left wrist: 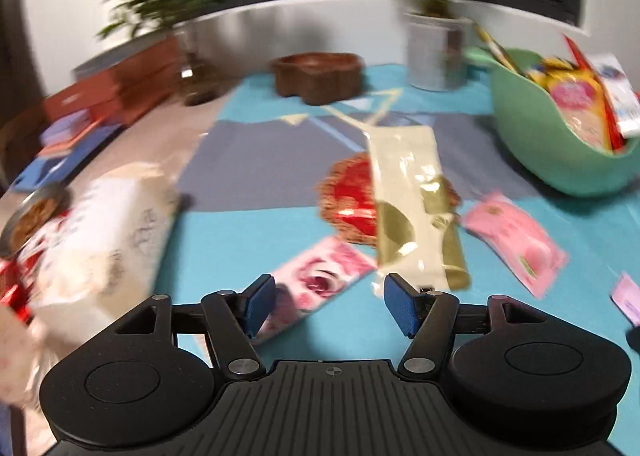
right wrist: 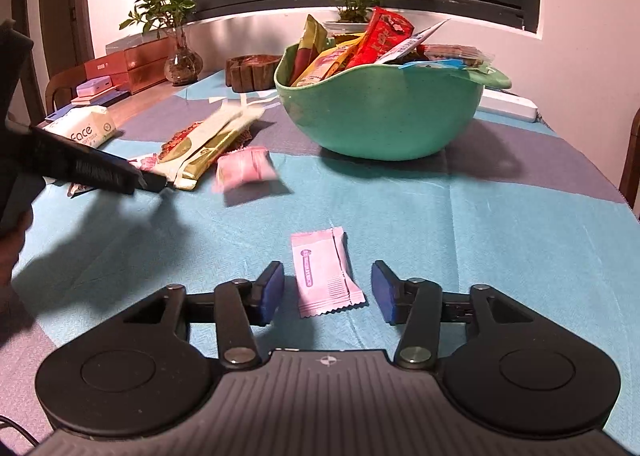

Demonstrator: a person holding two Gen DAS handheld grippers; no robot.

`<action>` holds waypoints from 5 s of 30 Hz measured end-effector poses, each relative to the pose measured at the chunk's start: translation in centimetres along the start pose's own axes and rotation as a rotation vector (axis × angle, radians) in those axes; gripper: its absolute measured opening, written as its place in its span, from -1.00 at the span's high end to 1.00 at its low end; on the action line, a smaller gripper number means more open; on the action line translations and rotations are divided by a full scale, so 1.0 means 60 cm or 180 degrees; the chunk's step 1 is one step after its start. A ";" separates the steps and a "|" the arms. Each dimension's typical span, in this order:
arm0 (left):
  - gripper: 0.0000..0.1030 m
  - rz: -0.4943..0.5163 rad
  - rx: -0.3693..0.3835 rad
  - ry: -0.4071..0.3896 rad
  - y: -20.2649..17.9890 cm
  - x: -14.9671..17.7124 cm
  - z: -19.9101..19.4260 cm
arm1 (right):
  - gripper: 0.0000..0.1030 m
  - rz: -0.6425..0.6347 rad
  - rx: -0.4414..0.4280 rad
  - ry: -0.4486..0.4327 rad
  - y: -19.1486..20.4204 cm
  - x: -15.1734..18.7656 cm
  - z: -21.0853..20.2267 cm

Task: Organize snacks

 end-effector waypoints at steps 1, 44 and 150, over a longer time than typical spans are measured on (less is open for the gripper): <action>-1.00 -0.0032 0.0070 -0.0019 -0.001 -0.003 -0.009 | -0.10 -0.0004 0.0002 0.0002 0.001 0.000 0.000; -0.97 0.0475 0.0799 0.0018 -0.142 0.002 -0.047 | 0.24 -0.0129 -0.0059 -0.0060 0.015 0.002 -0.014; -1.00 0.0505 0.0457 -0.0465 -0.112 0.002 -0.060 | -0.88 0.0386 0.0804 -0.0503 -0.025 -0.041 0.006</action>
Point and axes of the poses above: each gripper's, at about its wrist camera, not at the fingertips, and z roughly the way its jaws point, y to its left, x to its underside, the point moved 3 cm from there along z, roughly the way its jaws point, and after that the axes turned 11 degrees about -x, right-handed, at the moved point
